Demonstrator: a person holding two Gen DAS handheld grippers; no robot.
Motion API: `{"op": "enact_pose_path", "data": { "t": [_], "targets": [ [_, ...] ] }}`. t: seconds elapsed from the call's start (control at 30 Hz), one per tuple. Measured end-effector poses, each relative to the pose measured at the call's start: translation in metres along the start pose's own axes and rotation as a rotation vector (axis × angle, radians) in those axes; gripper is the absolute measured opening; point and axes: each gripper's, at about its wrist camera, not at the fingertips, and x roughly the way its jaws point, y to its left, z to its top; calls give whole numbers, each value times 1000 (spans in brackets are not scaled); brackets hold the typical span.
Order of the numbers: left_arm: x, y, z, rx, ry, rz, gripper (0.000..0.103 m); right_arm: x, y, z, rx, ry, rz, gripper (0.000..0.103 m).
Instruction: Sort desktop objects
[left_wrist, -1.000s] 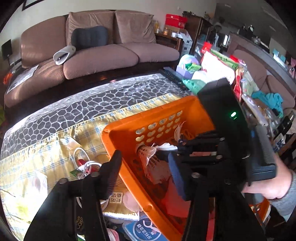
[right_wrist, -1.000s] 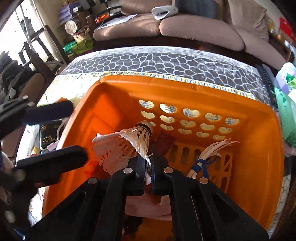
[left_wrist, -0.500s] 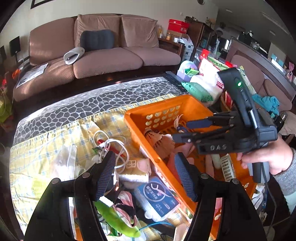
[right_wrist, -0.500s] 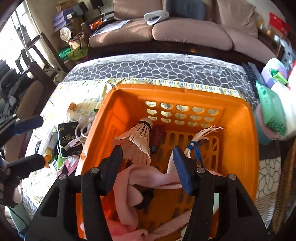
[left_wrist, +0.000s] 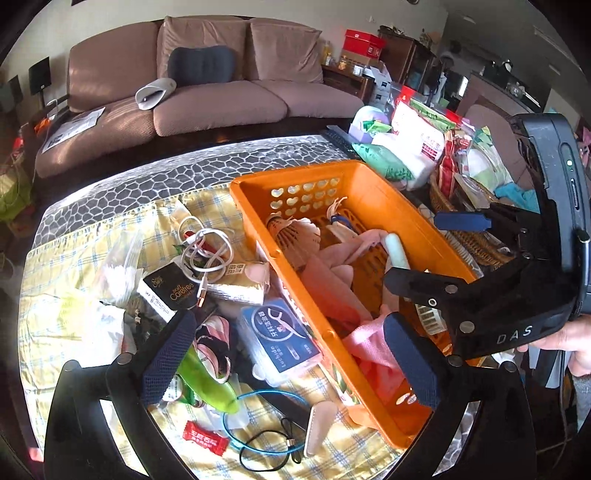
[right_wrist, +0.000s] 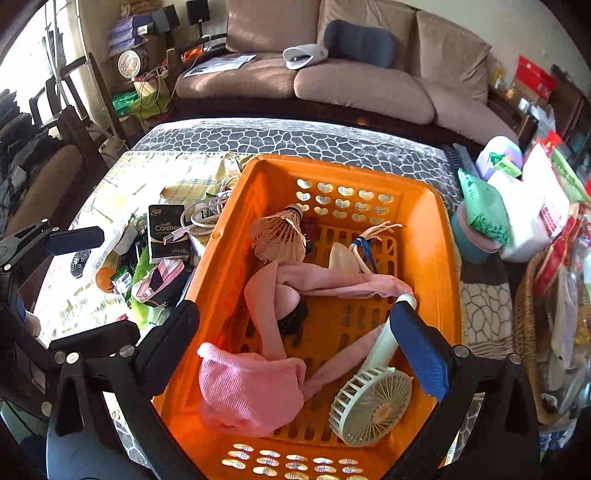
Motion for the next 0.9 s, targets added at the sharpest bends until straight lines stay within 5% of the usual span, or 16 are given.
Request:
{"op": "enact_pose_path", "data": {
  "t": [0.9],
  "targets": [
    [-108, 29, -76, -87, -84, 138, 103, -85, 60, -60, 32, -110, 38, 103]
  ]
}}
